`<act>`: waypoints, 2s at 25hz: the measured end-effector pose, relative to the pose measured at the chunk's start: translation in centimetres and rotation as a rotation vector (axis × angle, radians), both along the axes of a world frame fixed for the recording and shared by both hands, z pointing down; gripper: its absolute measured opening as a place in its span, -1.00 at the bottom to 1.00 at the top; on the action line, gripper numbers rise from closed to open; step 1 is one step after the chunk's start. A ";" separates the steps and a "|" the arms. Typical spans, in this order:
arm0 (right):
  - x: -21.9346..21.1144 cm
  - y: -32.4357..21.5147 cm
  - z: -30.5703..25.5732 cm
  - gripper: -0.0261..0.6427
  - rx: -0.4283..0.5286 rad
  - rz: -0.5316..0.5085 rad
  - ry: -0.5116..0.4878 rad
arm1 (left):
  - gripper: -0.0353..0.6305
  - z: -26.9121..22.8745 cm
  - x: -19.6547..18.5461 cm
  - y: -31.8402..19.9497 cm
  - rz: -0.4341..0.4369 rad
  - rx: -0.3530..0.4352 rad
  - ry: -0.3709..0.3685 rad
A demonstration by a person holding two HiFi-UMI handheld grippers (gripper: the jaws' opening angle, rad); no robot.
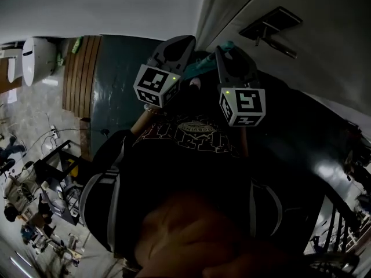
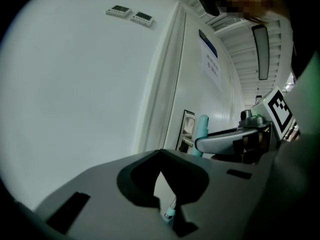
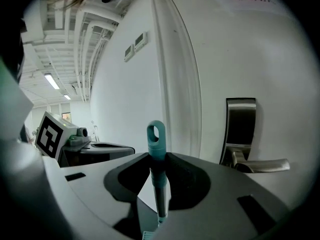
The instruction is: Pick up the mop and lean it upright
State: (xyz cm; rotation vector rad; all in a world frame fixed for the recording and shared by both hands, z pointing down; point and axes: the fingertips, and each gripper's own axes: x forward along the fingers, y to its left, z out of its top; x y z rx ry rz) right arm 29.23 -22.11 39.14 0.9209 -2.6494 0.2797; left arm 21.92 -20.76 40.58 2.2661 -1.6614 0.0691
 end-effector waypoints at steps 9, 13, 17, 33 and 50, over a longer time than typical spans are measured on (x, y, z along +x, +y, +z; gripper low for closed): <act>-4.9 2.3 -0.3 -0.59 0.023 -0.026 0.023 | -0.76 -0.1 -6.6 2.5 -0.056 0.021 0.008; -8.8 3.4 0.4 -0.59 0.024 0.033 0.032 | -0.76 0.5 -11.9 4.1 -0.044 0.024 0.012; -12.1 4.4 0.5 -0.59 0.025 0.102 0.039 | -0.76 0.5 -16.5 5.9 -0.014 0.021 0.012; -24.8 9.0 0.5 -0.59 0.039 0.200 -0.042 | -0.76 0.8 -30.5 12.5 0.010 0.038 0.001; -28.2 8.4 -0.5 -0.59 0.019 0.020 -0.043 | -0.76 -1.0 -31.2 12.7 -0.126 0.046 -0.027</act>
